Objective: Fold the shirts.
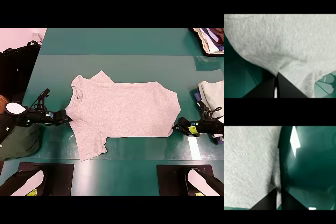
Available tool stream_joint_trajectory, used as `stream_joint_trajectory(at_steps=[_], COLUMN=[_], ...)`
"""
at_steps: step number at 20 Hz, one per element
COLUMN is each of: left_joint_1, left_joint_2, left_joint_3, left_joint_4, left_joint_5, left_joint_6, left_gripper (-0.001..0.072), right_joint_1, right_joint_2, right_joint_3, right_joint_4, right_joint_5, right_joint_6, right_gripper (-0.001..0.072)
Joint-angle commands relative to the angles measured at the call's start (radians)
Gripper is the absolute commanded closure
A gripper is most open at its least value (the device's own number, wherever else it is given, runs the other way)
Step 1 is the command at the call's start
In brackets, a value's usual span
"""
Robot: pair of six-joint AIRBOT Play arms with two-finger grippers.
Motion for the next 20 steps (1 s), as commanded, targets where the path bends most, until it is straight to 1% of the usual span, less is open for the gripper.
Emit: stream_joint_trajectory(at_steps=[1, 5, 7, 9, 11, 15, 17, 20], left_joint_1=[0.000, 0.000, 0.000, 0.000, 0.000, 0.000, 0.000, 0.000], left_joint_2=[0.001, 0.041, 0.102, 0.175, 0.234, 0.286, 0.288, 0.288], left_joint_3=[0.001, 0.016, 0.077, 0.192, 0.360, 0.785, 1.006, 1.296], left_joint_4=[0.001, 0.008, 0.026, 0.034, 0.033, 0.031, 0.032, 0.038], left_joint_5=[-0.022, -0.036, -0.071, -0.124, -0.182, -0.264, -0.290, -0.291], left_joint_6=[0.000, -0.002, -0.021, -0.040, -0.064, -0.100, -0.119, -0.164], left_gripper=[0.0684, 0.0685, 0.0685, 0.0685, 0.0684, 0.0684, 0.0684, 0.0684], right_joint_1=[0.002, 0.001, 0.000, 0.000, 0.000, -0.002, -0.002, -0.002], right_joint_2=[0.001, 0.016, 0.078, 0.168, 0.254, 0.379, 0.411, 0.427], right_joint_3=[-0.001, 0.019, 0.089, 0.204, 0.350, 0.659, 0.799, 0.974], right_joint_4=[0.002, 0.000, -0.001, 0.000, 0.001, -0.006, -0.009, -0.010], right_joint_5=[0.005, 0.049, 0.096, 0.140, 0.163, 0.166, 0.167, 0.169], right_joint_6=[-0.013, -0.023, -0.023, -0.023, -0.023, -0.022, -0.022, -0.022], right_gripper=[0.0699, 0.0700, 0.0700, 0.0700, 0.0700, 0.0700, 0.0700, 0.0700])
